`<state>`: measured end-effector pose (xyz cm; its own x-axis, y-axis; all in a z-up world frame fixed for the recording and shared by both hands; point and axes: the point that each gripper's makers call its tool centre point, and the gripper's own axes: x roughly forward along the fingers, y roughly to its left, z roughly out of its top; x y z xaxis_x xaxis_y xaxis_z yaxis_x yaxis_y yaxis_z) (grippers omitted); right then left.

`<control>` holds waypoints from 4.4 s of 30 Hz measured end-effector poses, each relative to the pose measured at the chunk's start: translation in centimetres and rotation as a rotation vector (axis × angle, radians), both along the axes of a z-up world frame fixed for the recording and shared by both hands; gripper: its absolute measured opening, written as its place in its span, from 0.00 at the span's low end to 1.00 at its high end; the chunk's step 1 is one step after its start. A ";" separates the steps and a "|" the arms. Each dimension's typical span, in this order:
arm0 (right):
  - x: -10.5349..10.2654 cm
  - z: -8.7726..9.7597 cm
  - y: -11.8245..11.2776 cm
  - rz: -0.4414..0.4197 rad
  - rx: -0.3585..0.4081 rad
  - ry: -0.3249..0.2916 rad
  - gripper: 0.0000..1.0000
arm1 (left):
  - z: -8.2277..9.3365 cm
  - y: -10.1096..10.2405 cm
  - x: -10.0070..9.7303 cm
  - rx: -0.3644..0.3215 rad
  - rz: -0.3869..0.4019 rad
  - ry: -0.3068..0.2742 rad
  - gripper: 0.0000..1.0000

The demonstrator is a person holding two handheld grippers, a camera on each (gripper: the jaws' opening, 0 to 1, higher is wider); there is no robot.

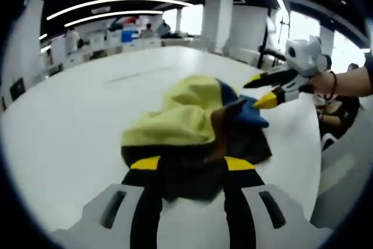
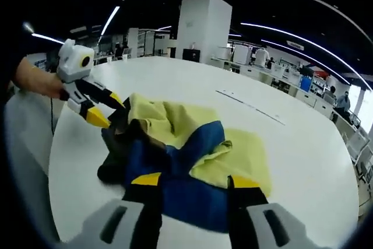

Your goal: Fold the garment on the visible template until the final outline fits inside the template.

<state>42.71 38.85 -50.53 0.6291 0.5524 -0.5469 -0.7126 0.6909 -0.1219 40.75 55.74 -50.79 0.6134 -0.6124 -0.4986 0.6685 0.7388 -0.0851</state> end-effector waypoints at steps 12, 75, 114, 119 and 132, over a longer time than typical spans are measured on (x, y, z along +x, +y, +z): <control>0.7 -1.3 1.0 0.051 -0.039 -0.003 0.26 | -1.5 -0.6 0.3 0.039 -0.023 0.006 0.30; 4.1 11.4 2.2 0.010 0.064 -0.229 0.00 | 13.1 2.1 6.4 -0.153 0.133 -0.236 0.00; 19.4 4.4 1.0 -0.270 0.098 -0.040 0.00 | 6.2 3.3 20.3 -0.085 0.332 -0.124 0.00; 20.2 2.7 0.6 -0.298 0.081 -0.012 0.00 | 4.5 3.3 21.5 -0.062 0.347 -0.099 0.00; 20.6 -0.8 0.1 -0.316 0.031 0.063 0.00 | 1.1 3.3 22.9 0.013 0.349 -0.056 0.00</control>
<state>63.35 38.94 -51.37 0.7376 0.3521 -0.5762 -0.4675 0.8820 -0.0596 63.62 59.04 -49.64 0.8112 -0.3553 -0.4645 0.3791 0.9243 -0.0448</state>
